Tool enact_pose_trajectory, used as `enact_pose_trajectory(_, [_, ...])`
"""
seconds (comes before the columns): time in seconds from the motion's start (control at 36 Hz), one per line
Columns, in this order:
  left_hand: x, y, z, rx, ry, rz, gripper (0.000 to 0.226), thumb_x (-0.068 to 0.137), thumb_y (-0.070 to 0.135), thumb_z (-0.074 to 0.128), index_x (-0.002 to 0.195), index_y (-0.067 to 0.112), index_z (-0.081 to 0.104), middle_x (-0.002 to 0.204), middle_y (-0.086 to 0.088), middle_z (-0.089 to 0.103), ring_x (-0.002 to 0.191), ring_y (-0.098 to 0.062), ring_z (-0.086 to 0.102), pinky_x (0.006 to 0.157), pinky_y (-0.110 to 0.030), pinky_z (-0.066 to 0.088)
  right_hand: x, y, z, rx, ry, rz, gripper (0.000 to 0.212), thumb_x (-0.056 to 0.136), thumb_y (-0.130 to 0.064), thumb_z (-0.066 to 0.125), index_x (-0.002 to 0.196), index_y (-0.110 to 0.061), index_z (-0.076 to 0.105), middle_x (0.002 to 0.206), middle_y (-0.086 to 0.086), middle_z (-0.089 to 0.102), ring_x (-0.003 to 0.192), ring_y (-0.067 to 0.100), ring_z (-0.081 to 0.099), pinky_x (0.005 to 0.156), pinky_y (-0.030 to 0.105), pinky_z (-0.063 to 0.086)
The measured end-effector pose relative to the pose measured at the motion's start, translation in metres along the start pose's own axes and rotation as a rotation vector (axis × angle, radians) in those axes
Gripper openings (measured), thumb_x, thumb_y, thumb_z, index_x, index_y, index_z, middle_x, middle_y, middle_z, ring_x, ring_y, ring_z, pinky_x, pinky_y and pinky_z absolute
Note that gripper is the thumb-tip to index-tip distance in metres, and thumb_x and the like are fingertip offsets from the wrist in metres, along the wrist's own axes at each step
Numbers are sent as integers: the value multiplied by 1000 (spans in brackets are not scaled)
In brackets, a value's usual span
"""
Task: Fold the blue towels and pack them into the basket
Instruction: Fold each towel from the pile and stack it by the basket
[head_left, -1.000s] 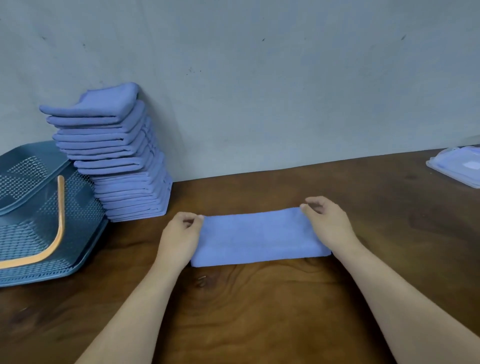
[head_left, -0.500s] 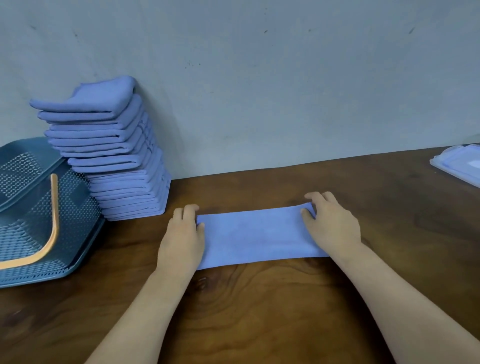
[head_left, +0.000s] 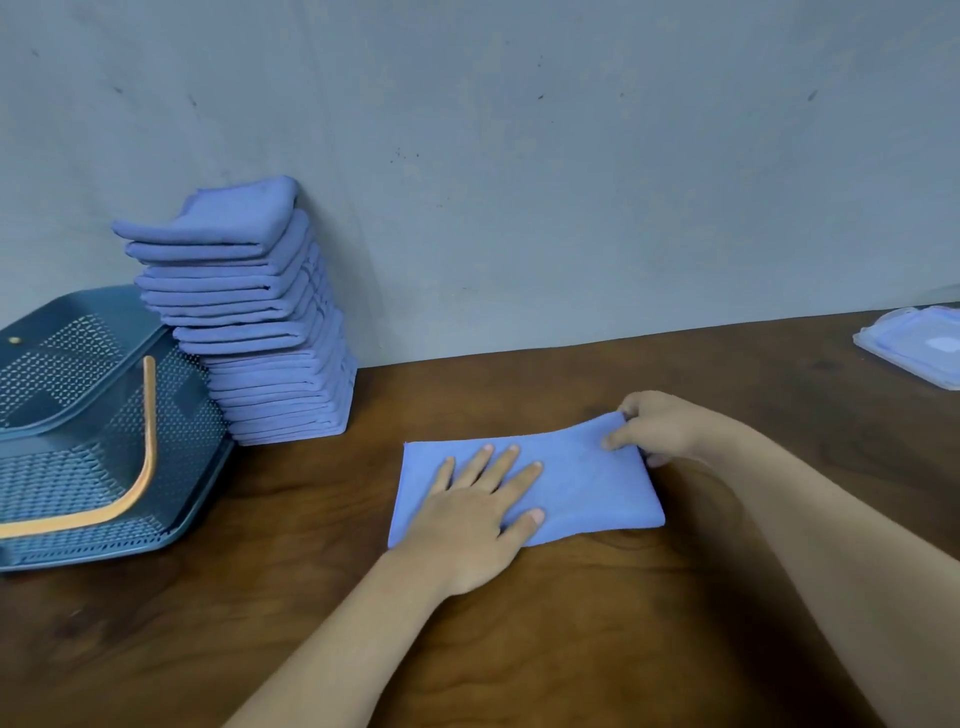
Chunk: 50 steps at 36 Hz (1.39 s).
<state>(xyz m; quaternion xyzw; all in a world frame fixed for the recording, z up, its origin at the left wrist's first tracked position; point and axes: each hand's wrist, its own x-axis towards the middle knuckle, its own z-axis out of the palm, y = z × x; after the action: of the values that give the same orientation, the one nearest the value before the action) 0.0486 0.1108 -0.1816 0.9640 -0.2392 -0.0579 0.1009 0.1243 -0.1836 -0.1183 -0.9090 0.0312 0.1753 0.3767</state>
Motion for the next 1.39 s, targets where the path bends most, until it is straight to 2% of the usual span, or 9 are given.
enact_pose_trajectory(0.08, [-12,3,2,11,9,-7,65,100,80,6,160,63,-12,172,28,-19,158,-4,-27,130,-49,-15,-28,20,13,231,111,-18,25,97,-34,71,110,-17,58,92,5,68,76,22,67,70,32,56])
enact_pose_trajectory(0.19, [-23,9,8,5,38,-13,67,98,84,5,159,64,-12,173,28,-17,159,-4,-25,130,-50,-14,-82,36,37,502,6,-220,56,101,-39,71,143,-65,44,122,-10,76,112,13,74,90,35,59])
enact_pose_trajectory(0.33, [-27,11,8,-11,27,-21,70,95,88,7,159,65,-9,172,30,-16,159,-2,-24,130,-49,-15,-95,32,69,137,150,-298,30,101,-44,68,127,-57,65,133,-33,62,122,-14,54,99,18,43])
enact_pose_trajectory(0.75, [-54,5,-6,-75,258,-157,64,106,69,21,163,43,32,173,18,25,162,-8,11,132,-47,8,-97,-37,62,88,284,-218,51,99,-15,56,145,-37,60,145,-9,53,129,18,55,99,35,52])
enact_pose_trajectory(0.89, [-89,-49,-18,-386,576,-377,33,111,37,43,138,30,61,136,13,60,129,-14,52,105,-34,44,-95,-86,83,-25,240,-310,56,98,-18,58,148,-43,55,138,-16,47,116,8,49,84,22,46])
enact_pose_trajectory(1.06, [-112,-88,-14,-821,535,-460,23,110,34,50,130,41,60,121,21,68,116,4,62,90,-12,43,-76,-134,147,-91,86,-308,65,94,-16,56,154,-42,50,153,-8,49,117,10,60,74,13,48])
enact_pose_trajectory(1.19, [-111,-85,-5,-724,486,-391,30,109,35,50,138,37,58,118,28,66,120,2,57,97,-23,45,-66,-141,193,-55,14,-239,67,97,-12,54,157,-38,45,98,-7,68,84,6,68,76,27,59])
enact_pose_trajectory(1.31, [-110,-83,-4,-646,432,-346,32,108,39,45,139,44,54,119,28,66,125,-7,51,105,-34,46,-68,-143,199,41,62,-236,64,99,-18,60,155,-42,41,117,-5,68,93,4,67,90,35,60])
enact_pose_trajectory(1.39, [-109,-85,-4,-657,423,-335,33,109,45,40,139,48,53,131,16,65,127,-15,52,110,-43,46,-75,-152,198,275,1,-204,57,100,-36,65,146,-55,36,117,-5,68,75,7,71,64,27,58])
